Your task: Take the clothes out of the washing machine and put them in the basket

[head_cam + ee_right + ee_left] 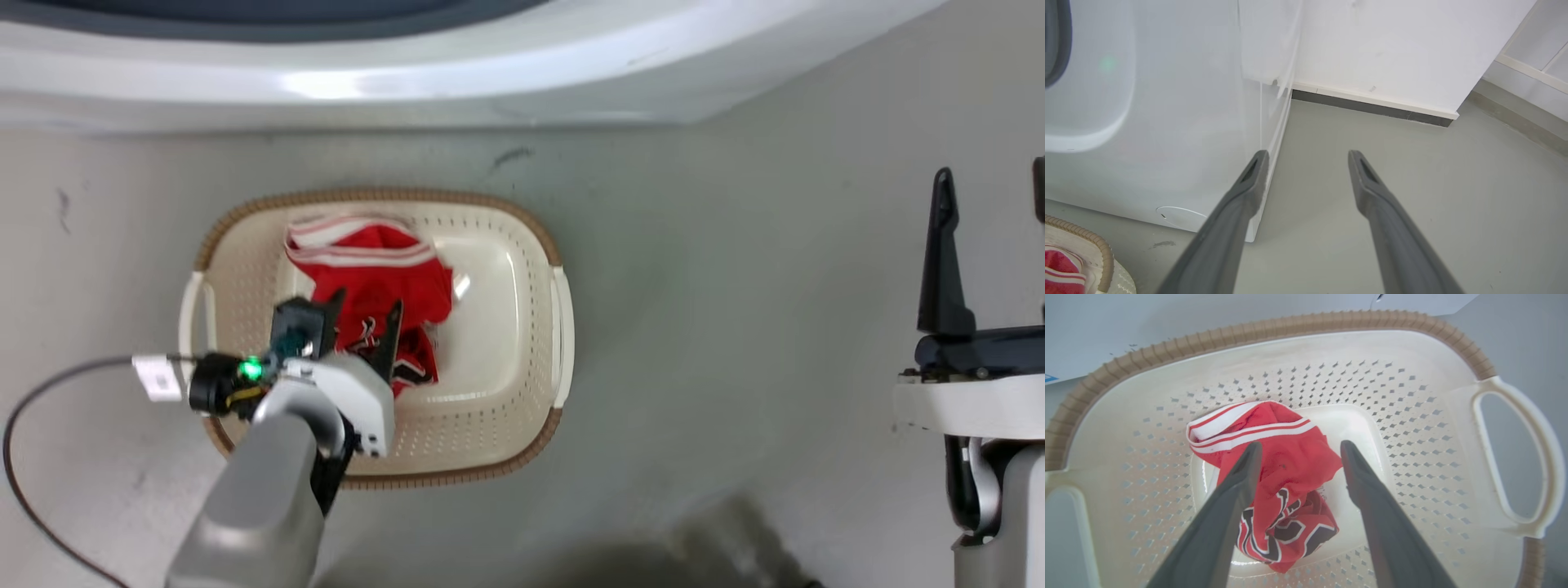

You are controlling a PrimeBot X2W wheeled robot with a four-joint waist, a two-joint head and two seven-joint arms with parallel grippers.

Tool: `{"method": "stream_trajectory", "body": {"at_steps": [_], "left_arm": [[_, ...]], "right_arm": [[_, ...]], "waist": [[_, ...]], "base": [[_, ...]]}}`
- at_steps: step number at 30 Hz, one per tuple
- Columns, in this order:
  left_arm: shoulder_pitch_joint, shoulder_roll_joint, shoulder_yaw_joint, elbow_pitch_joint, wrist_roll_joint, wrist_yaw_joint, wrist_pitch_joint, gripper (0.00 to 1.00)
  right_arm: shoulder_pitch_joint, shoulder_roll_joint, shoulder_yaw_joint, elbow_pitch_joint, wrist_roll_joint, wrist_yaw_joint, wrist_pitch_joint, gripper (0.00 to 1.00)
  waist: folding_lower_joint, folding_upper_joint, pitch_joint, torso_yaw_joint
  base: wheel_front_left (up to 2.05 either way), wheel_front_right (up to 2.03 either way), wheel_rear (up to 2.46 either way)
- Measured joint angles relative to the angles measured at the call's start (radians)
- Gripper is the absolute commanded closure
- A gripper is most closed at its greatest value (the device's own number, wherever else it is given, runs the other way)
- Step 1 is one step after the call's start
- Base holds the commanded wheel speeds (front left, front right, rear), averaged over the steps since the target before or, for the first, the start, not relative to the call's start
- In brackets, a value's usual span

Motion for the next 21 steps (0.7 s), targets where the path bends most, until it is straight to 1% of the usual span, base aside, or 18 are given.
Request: {"method": "stream_trajectory", "body": {"at_steps": [12, 15, 18, 20, 21], "left_arm": [[0.242, 0.004, 0.1, -0.316, 0.003, 0.0, 0.0, 0.0], [0.277, 0.019, 0.101, -0.396, 0.029, 0.0, 0.0, 0.0], [0.292, 0.031, 0.098, -0.458, 0.032, 0.0, 0.0, 0.0], [0.29, 0.051, 0.095, -0.491, 0.035, 0.0, 0.0, 0.0], [0.286, 0.074, 0.081, -0.507, 0.058, 0.0, 0.0, 0.0]], "right_arm": [[0.061, 0.0, 0.03, 0.08, 0.042, 0.0, 0.0, 0.0], [0.075, 0.0, 0.034, 0.087, 0.049, 0.0, 0.0, 0.0], [0.088, 0.0, 0.039, 0.095, 0.057, 0.0, 0.0, 0.0], [0.092, 0.0, 0.046, 0.101, 0.068, 0.0, 0.0, 0.0], [0.092, 0.0, 0.049, 0.104, 0.078, 0.0, 0.0, 0.0]], "waist": [[-0.0003, 0.0, -0.246, -0.012], [-0.0003, 0.0, -0.294, -0.02], [-0.0004, 0.0001, -0.326, -0.035], [-0.0003, 0.0001, -0.334, -0.052], [-0.0003, 0.0001, -0.336, -0.061]], "base": [[0.0, 0.0, 0.0], [0.0, 0.0, 0.0], [0.0, 0.0, 0.0], [0.0, 0.0, 0.0], [0.0, 0.0, 0.0]]}}
